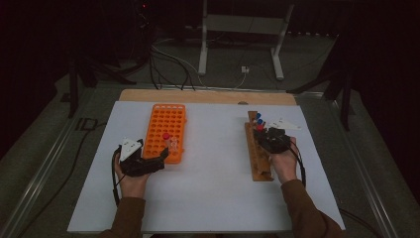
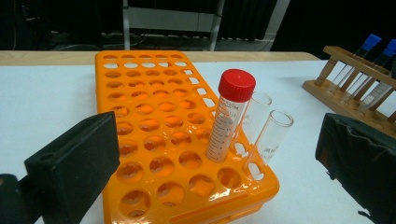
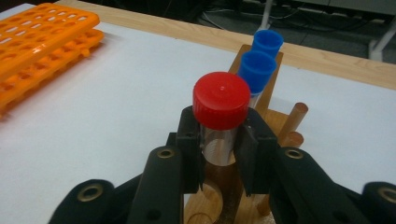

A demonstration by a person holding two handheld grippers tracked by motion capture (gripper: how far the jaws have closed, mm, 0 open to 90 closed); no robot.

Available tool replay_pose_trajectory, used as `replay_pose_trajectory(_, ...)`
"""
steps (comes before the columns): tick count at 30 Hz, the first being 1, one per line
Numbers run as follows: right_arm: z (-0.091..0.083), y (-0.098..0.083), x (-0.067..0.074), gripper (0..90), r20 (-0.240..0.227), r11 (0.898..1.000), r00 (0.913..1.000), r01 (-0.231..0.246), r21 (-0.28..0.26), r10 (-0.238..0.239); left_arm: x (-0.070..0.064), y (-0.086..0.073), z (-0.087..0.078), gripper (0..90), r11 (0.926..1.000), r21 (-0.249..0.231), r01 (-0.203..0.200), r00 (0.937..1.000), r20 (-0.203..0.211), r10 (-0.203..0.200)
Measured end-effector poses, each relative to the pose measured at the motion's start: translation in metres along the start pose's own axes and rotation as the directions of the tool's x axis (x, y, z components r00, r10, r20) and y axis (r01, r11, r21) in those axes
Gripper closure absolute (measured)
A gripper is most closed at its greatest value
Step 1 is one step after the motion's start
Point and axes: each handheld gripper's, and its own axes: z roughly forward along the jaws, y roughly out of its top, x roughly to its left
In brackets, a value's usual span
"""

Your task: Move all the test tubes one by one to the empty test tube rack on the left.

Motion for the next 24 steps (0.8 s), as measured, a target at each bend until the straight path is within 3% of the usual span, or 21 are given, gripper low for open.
replay_pose_trajectory(12,-0.016,0.007,0.001,74.7,0.008,0.998,1.0,-0.003,-0.07,0.004,-0.002,-0.001,0.002,1.1,0.9999,0.009,-0.008,0.9999,0.015,0.007)
replay_pose_trajectory(15,-0.023,0.01,-0.001,74.7,0.005,0.994,0.9997,-0.022,-0.103,0.023,-0.002,0.0,0.001,1.1,1.0,0.006,-0.006,0.9999,0.014,0.006)
replay_pose_trajectory(24,-0.043,0.023,0.0,74.7,0.02,0.985,0.9998,-0.007,-0.17,0.01,-0.002,-0.001,0.001,1.1,1.0,0.004,0.006,0.9998,0.016,-0.006)
